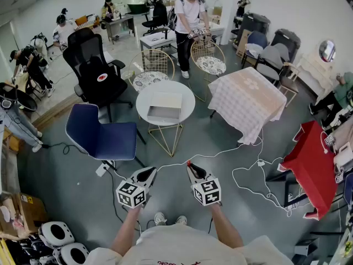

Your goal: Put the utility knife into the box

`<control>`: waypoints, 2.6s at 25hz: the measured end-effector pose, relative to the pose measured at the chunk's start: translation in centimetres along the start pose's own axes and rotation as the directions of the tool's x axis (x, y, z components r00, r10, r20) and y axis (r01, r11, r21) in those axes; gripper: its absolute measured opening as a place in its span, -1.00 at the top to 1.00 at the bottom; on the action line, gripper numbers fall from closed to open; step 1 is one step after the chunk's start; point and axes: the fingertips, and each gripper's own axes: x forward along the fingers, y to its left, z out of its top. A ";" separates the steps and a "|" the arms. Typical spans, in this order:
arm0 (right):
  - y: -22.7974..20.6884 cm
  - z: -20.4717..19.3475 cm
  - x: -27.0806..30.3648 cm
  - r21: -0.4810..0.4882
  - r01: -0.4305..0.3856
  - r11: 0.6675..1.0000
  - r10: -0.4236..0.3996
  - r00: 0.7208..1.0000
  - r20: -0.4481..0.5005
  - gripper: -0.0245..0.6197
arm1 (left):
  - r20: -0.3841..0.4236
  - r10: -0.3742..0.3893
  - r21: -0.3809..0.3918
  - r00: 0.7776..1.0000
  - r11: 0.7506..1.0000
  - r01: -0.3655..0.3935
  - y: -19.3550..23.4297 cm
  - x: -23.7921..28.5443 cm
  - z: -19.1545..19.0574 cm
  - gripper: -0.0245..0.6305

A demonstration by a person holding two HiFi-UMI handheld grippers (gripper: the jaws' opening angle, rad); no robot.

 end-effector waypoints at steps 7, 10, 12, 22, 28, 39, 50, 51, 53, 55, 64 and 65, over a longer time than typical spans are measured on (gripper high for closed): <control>-0.3 0.0 0.4 -0.001 -0.006 1.000 0.006 1.000 0.002 0.73 | -0.006 0.003 -0.003 1.000 1.000 -0.003 0.3 0.5 -0.4 0.89; -0.5 0.1 0.5 0.007 -0.015 1.000 0.015 1.000 0.010 0.73 | -0.004 0.006 0.000 1.000 1.000 -0.006 0.3 0.8 -0.3 0.89; -0.7 0.2 0.3 0.016 -0.024 1.000 0.024 1.000 0.016 0.73 | -0.005 0.006 0.001 1.000 1.000 -0.006 0.0 1.1 -0.1 0.89; -2.8 -0.4 -0.6 0.020 -0.050 0.999 0.049 0.999 0.019 0.73 | -0.021 0.019 0.007 1.000 1.000 -0.019 -1.4 2.6 -0.6 0.89; -4.1 -1.5 -1.2 0.019 -0.062 0.998 0.062 0.998 0.009 0.73 | -0.030 0.029 -0.001 0.999 1.000 -0.029 -2.4 3.8 -1.5 0.89; -6.2 -2.4 -0.3 0.019 -0.064 0.998 0.064 0.998 -0.001 0.73 | -0.027 0.020 0.000 0.999 1.000 -0.020 -2.2 6.2 -1.7 0.90; -7.4 -2.3 2.1 0.017 -0.062 0.998 0.062 0.998 -0.002 0.73 | -0.028 0.010 -0.006 1.000 1.000 -0.010 -0.3 8.5 -1.7 0.89; -7.6 -2.3 2.4 0.017 -0.061 0.998 0.061 0.998 -0.004 0.73 | -0.029 0.009 -0.007 1.000 1.000 -0.009 0.1 8.7 -1.7 0.89; -7.9 -2.2 3.3 0.016 -0.059 0.998 0.059 0.998 -0.008 0.73 | -0.032 0.007 -0.009 0.999 1.000 -0.007 0.9 9.3 -1.6 0.89; -8.3 -2.2 4.2 0.019 -0.057 0.998 0.057 0.998 -0.014 0.73 | -0.034 0.004 -0.012 0.999 1.000 -0.005 1.7 9.9 -1.5 0.89; -9.7 -1.2 8.8 0.022 -0.061 0.998 0.062 0.997 -0.036 0.73 | -0.047 -0.010 -0.027 0.999 1.000 0.009 5.6 12.9 -0.5 0.89; -9.8 -1.0 9.3 0.022 -0.061 0.998 0.062 0.997 -0.039 0.73 | -0.049 -0.011 -0.029 0.999 1.000 0.010 6.1 13.2 -0.4 0.89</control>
